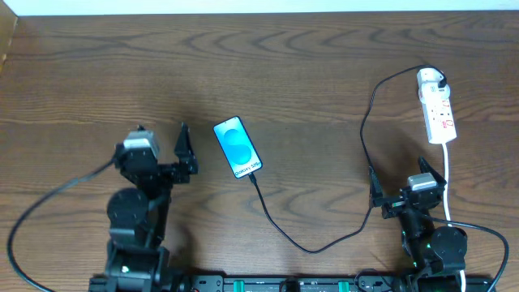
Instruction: Plug charger to phone and switch on socket
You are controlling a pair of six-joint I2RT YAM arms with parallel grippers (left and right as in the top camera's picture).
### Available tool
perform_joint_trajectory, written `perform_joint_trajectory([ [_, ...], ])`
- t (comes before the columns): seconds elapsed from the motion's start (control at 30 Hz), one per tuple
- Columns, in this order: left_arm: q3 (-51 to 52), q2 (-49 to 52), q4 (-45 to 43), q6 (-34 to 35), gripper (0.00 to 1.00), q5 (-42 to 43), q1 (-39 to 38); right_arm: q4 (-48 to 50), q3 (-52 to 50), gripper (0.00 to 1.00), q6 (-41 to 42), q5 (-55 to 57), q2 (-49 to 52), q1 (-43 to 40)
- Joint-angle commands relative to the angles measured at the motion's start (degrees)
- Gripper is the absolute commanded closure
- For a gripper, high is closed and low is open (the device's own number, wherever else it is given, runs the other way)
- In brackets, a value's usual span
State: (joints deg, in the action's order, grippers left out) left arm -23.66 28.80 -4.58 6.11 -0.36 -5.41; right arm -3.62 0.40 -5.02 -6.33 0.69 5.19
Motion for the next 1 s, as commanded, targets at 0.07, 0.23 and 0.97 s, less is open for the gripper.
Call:
perform_joint_trajectory([
  [0.07,9.94,-8.68,-4.85,-3.43,0.15,-0.31,1.88,-0.26,-0.09,0.01,0.46,0.39,-0.42,0.52],
  [0.23,16.94,-17.03,-4.74,-8.94,0.15,-0.31,1.88,-0.26,-0.09,0.01,0.48,0.39,-0.42,0.52],
  [0.97,23.43,-28.72,8.81,-11.02,0.15,-0.15,1.86,-0.26,-0.09,0.01,0.48,0.39,-0.42,0.52],
])
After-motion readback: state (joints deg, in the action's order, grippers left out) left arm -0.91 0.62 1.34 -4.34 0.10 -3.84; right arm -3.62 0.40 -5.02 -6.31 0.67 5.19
